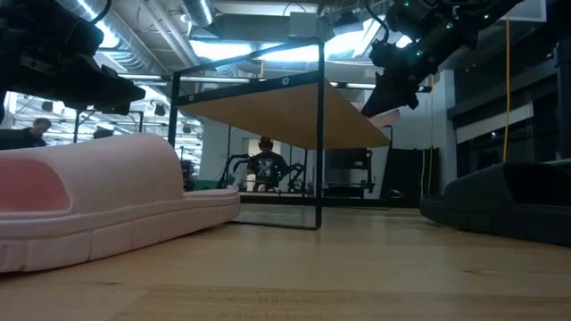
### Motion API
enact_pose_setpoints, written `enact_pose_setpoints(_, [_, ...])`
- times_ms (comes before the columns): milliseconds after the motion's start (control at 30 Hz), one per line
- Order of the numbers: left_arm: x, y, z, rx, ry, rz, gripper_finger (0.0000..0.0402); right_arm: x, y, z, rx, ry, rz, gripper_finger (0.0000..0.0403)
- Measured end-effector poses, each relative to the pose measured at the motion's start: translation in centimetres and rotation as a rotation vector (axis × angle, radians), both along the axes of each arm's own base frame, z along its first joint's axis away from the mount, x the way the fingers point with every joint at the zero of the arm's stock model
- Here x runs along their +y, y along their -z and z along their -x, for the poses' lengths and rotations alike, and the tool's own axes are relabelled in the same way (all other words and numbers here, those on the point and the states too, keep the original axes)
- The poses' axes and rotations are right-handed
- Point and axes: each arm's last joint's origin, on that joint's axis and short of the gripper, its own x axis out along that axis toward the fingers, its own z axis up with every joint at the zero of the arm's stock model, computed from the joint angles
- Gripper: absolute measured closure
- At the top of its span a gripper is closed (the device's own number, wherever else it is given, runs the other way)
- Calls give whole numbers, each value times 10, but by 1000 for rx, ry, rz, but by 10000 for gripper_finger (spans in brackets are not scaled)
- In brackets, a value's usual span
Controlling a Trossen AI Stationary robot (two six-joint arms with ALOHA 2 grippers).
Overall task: Pick and place slides into the shelf
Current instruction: Put the right pink slide on the shelf
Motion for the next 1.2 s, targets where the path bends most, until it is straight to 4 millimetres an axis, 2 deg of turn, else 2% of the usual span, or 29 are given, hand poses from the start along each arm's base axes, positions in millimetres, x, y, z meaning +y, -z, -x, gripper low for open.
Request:
enact_pose_setpoints(367, [0,0,0,0,0,1,401,0,0,0,-7,16,-18,278])
enact_pose_setpoints(533, [0,0,0,0,0,1,401,0,0,0,-6,11,-17,257])
enact_pose_setpoints(833, [0,0,0,0,0,1,401,1,-1,1,14,-4,-7,250])
enact_pose_setpoints(1200, [0,0,0,0,0,1,401,2,-24,4,80,-5,-40,250])
